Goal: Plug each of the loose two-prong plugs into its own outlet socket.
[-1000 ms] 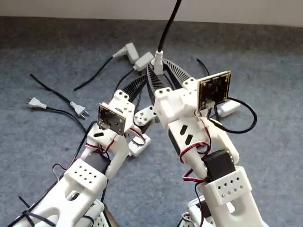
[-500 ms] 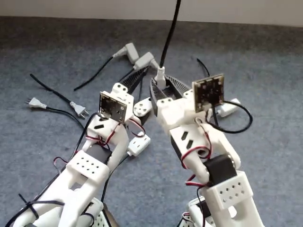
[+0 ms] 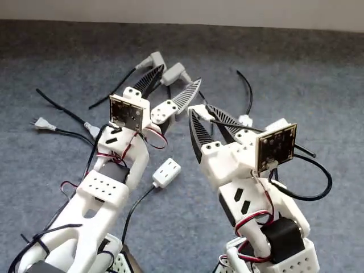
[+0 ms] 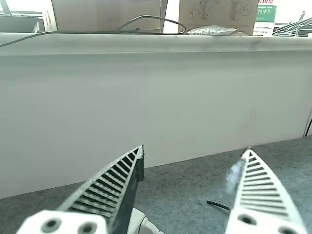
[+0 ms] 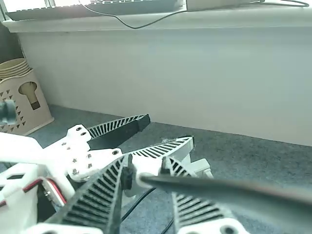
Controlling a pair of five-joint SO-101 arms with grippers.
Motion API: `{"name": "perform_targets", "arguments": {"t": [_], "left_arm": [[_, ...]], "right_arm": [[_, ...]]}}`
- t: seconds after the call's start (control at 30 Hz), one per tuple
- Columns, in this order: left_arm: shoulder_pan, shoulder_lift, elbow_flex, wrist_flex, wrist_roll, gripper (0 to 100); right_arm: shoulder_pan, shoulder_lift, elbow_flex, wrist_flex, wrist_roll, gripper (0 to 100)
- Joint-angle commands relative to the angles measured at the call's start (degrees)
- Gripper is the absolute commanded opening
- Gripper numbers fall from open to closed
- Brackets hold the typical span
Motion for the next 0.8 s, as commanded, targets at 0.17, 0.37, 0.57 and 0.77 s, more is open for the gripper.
{"name": "perform_targets", "arguments": {"t": [0.17,0.37,0.57,0.77], "left_arm": [[-0.48,0.04,-1.71,-0.88,0.26,29],[2.07,-0.31,1.10,-1.23,0.00,29],[1.71,-0.31,1.19,-1.23,0.00,29],[0.75,-0.13,1.01,-1.32,0.00,29]], "right_arm": [[-0.40,4.44,-1.10,-5.85,-0.09,0.7],[-0.40,11.56,-1.19,-17.63,4.13,0.7],[-0.40,19.03,-1.10,-22.46,5.63,0.7],[0.57,19.82,2.07,-16.66,10.20,0.7]]}}
